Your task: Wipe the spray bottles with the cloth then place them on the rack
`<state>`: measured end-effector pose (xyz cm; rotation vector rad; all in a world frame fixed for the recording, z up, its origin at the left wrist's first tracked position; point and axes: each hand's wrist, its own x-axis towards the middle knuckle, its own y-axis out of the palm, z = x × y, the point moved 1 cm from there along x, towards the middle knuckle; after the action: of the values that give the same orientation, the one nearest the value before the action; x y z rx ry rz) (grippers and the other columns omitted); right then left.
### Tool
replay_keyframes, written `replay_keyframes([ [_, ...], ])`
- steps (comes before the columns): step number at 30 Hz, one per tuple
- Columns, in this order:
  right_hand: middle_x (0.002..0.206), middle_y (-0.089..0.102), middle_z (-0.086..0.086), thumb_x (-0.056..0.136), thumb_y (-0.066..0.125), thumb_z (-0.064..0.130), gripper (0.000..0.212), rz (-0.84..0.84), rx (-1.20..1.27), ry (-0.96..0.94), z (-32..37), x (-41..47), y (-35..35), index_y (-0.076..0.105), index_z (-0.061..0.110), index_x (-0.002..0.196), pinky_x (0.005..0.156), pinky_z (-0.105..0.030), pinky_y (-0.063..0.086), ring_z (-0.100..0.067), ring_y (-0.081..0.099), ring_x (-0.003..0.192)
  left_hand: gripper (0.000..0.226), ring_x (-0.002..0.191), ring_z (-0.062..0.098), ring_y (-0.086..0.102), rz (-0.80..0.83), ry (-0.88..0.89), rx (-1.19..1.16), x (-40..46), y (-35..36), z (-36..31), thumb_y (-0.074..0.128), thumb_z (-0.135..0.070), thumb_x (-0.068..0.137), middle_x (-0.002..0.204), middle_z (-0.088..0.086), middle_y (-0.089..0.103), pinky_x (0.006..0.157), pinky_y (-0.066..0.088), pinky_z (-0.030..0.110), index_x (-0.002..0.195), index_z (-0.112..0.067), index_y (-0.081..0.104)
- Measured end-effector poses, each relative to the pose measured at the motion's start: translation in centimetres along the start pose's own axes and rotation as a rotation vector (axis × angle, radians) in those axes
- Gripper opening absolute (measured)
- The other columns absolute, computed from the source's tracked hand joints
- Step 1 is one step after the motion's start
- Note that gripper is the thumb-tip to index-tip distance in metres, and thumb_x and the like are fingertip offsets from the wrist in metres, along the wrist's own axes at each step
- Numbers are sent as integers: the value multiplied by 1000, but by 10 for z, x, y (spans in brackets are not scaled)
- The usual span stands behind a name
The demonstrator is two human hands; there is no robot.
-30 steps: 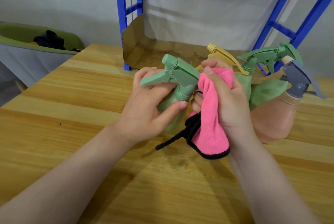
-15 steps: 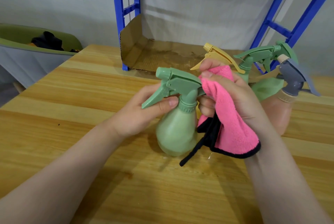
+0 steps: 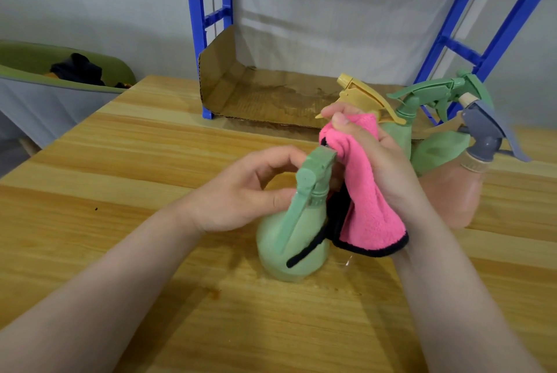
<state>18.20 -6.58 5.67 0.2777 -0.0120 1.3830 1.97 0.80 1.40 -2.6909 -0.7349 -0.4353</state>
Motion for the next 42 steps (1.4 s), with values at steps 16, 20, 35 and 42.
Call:
replay_keyframes([
  [16,91,61,-13,102,34,36,31,-393,-301,-627,5,-14,3,58,16,106,76,-48,51,-35,61,84,29,102,2,59,-615,174,387,4,-15,-1,72,-37,78,104,-16,65,94,46,21,105,-34,61],
  [20,99,54,-4,103,37,29,28,-349,-391,-848,5,-16,5,49,6,115,81,-35,44,-15,55,88,29,97,-1,55,-714,182,628,4,-19,-1,70,-44,79,99,-25,57,92,47,32,101,-29,58],
  [35,112,62,-1,89,65,41,51,-356,-691,-587,-11,-9,10,41,11,123,86,-18,48,-7,64,97,34,90,16,57,-592,338,1012,3,-10,-1,75,-43,82,92,-4,63,89,31,33,96,-13,71],
  [42,89,61,2,85,69,47,37,-401,-1031,-671,-16,-11,14,63,11,88,77,-27,45,-18,57,86,32,89,15,58,-599,325,1036,3,-8,1,69,-45,86,90,-3,64,88,30,33,95,-14,72],
])
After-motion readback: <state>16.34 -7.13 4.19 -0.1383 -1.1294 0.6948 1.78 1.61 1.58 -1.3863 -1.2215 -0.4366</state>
